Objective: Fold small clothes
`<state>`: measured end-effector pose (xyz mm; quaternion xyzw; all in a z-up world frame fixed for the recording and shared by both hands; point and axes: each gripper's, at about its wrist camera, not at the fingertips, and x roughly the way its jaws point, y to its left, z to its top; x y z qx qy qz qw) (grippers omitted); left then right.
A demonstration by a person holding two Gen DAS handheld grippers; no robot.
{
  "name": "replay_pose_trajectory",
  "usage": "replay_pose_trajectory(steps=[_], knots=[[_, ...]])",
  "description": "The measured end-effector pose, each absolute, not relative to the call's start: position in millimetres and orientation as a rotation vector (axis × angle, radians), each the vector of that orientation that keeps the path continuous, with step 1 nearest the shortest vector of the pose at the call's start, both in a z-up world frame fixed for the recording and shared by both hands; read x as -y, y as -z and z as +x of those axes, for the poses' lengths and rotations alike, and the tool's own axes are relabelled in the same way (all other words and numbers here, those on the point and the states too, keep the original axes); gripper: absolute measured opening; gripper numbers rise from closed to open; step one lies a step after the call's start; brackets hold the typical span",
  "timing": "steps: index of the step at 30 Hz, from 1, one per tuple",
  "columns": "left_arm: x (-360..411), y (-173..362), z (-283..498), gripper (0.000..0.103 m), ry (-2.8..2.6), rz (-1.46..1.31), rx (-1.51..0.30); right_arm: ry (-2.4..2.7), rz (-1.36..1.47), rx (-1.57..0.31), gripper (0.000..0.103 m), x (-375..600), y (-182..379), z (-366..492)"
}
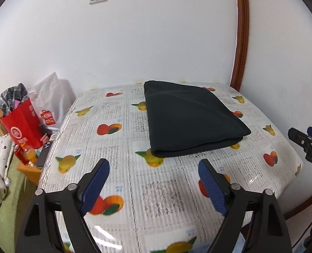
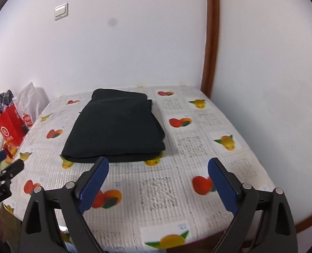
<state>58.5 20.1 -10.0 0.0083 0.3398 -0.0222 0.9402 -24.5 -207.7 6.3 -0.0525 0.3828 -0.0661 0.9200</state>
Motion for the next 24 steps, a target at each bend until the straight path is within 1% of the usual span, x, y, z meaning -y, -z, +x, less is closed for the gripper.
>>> replay_pose_trajectory(steps=[3,11,24], knots=[[-20,8,46,0.092,0.051,0.006,-0.697,0.130,-0.089,-0.800,0.098,211,-10,-38],[-16,11,26,0.092,0.057,0.015,-0.683,0.146,-0.125,-0.792,0.099,204,-17,-60],[-13,2,20,0.092,0.039,0.027,-0.658,0.175,-0.135,-0.805,0.099,207,-10,-63]])
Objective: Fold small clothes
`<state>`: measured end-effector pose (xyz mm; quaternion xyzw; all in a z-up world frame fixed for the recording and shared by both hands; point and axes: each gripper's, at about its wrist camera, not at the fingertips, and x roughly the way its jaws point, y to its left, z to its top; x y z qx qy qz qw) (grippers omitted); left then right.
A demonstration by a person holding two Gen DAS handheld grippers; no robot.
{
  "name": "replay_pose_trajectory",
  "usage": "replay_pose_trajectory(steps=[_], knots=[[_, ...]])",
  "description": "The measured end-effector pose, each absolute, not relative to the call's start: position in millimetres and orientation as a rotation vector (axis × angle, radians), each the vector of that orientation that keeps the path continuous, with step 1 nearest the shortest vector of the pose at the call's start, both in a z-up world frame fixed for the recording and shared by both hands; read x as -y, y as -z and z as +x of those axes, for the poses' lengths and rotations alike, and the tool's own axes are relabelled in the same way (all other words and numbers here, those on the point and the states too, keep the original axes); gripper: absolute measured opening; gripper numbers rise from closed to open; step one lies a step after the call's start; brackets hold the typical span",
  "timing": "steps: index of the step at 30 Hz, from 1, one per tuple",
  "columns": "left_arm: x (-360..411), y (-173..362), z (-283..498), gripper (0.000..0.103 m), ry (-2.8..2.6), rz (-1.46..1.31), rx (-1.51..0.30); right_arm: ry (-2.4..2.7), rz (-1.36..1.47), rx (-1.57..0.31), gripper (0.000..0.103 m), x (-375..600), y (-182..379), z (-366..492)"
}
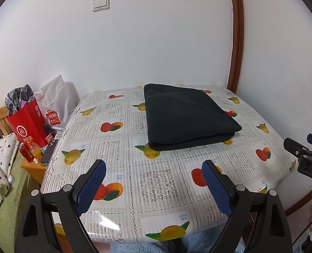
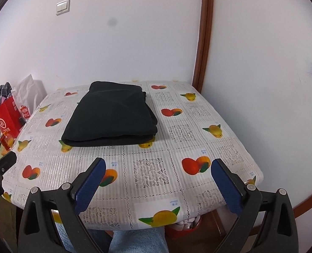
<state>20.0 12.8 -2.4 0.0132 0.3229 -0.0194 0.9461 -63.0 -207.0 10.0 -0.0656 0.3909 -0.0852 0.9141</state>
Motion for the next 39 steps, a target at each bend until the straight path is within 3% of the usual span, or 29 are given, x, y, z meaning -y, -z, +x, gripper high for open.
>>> replay_pose_trajectory(steps=[39], knots=[[-9,-3,18,0.092,0.034,0.031,-0.668,0.171,-0.124,-0.781,0.099,205,-23,-69]])
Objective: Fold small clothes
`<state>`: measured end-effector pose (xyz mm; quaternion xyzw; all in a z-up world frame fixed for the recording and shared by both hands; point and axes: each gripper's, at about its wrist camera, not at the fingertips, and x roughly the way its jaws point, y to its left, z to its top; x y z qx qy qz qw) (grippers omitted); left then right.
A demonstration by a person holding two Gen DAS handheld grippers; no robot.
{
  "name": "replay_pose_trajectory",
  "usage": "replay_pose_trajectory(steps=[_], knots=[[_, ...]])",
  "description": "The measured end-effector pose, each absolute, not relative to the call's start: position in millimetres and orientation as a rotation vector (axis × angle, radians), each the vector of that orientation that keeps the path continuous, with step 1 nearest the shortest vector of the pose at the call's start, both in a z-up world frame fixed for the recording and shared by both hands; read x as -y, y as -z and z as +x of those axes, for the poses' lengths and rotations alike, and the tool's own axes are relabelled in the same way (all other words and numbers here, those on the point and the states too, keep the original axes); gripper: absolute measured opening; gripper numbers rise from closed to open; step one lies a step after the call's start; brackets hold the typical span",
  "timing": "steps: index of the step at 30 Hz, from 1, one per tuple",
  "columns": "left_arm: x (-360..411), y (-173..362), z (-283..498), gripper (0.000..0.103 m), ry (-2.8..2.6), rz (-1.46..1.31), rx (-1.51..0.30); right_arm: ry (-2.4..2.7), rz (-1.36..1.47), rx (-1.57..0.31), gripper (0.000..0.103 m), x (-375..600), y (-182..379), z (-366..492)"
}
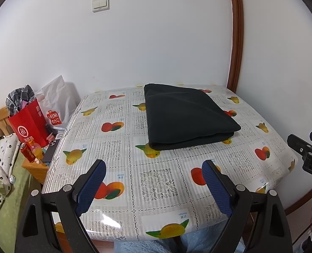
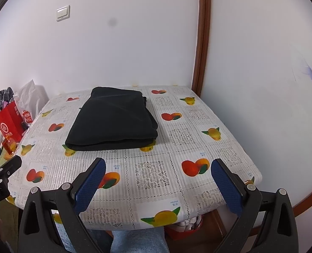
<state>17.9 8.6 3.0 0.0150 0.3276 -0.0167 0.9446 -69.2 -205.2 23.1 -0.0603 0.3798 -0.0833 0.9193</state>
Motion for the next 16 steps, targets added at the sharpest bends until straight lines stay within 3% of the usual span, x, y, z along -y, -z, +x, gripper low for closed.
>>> replay_pose_trajectory(steps=[16], knots=[[-5,-9,33,0.092,0.044,0.041,-0.676,0.188,-0.120,-0.802,0.099,213,-22,-54]])
